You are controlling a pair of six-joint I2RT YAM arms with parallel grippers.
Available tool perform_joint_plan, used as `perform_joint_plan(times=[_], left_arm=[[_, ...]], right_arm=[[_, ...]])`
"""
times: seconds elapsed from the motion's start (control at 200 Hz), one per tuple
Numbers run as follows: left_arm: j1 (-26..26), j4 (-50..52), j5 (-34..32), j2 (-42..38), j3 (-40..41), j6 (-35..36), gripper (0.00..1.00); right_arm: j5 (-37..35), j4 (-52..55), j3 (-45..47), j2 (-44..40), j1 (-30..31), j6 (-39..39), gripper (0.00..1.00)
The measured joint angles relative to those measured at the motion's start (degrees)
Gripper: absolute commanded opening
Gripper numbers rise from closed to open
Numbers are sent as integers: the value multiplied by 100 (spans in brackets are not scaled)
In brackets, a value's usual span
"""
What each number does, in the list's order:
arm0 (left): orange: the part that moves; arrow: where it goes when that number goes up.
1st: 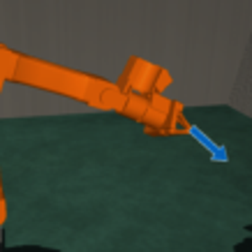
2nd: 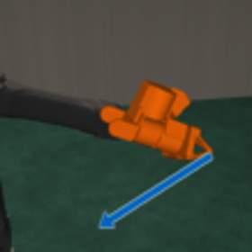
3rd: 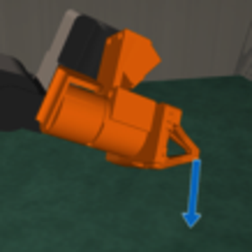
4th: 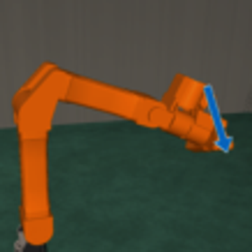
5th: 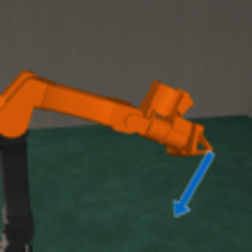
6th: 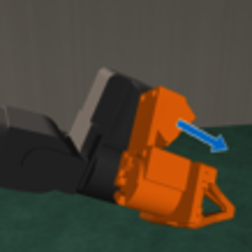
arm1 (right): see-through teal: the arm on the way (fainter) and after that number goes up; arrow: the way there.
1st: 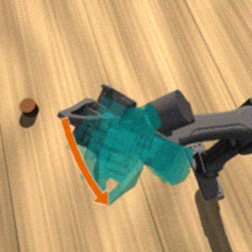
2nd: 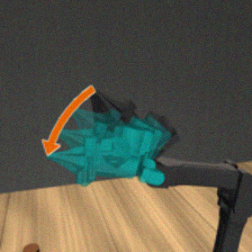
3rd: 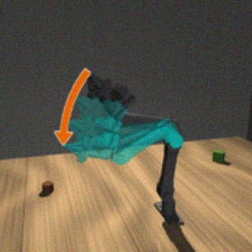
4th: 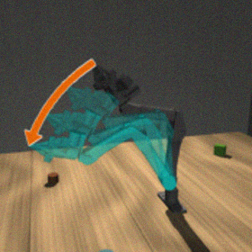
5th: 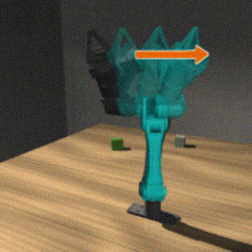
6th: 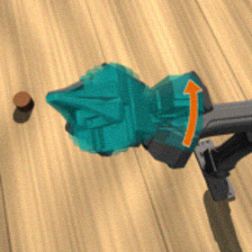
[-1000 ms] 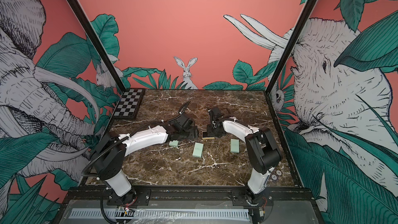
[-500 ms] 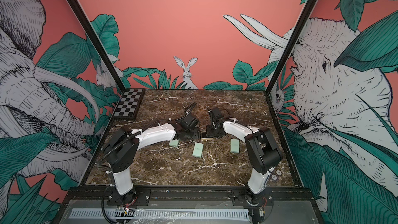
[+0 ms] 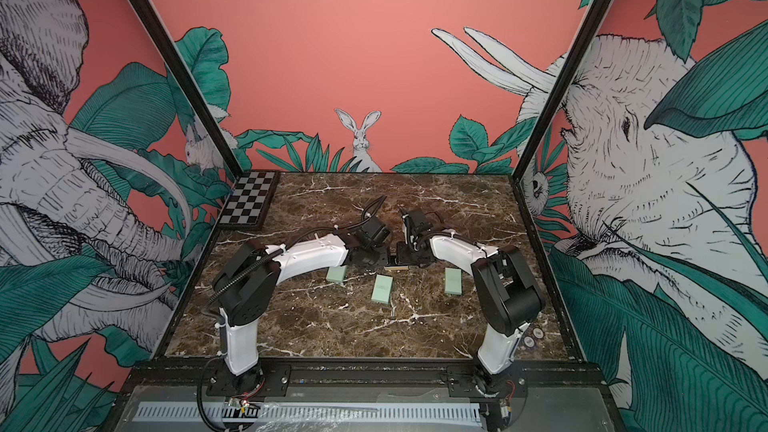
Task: Take the rings out of the lift-off lid box
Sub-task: Take out the ring from the jewelry box.
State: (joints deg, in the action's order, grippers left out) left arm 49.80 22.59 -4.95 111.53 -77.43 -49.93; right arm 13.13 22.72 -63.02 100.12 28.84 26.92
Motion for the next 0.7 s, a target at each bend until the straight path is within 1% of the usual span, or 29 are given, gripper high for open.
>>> perform_joint_plan(times=[0.235, 0.305, 0.435, 0.58, 0.7], left_arm=[[0, 79, -4, 184, -61, 33, 53], [0, 116, -9, 232, -116, 59, 49], [0, 149, -2, 363, -229, 116, 38], [0, 153, -9, 476, -249, 149, 32], [4, 227, -24, 529, -358, 201, 32]], right_arm=[[105, -122, 22, 0, 0, 46, 1], [129, -173, 57, 0, 0, 68, 0], [192, -205, 116, 0, 0, 98, 0], [275, -278, 120, 0, 0, 125, 0], [317, -313, 127, 0, 0, 140, 0]])
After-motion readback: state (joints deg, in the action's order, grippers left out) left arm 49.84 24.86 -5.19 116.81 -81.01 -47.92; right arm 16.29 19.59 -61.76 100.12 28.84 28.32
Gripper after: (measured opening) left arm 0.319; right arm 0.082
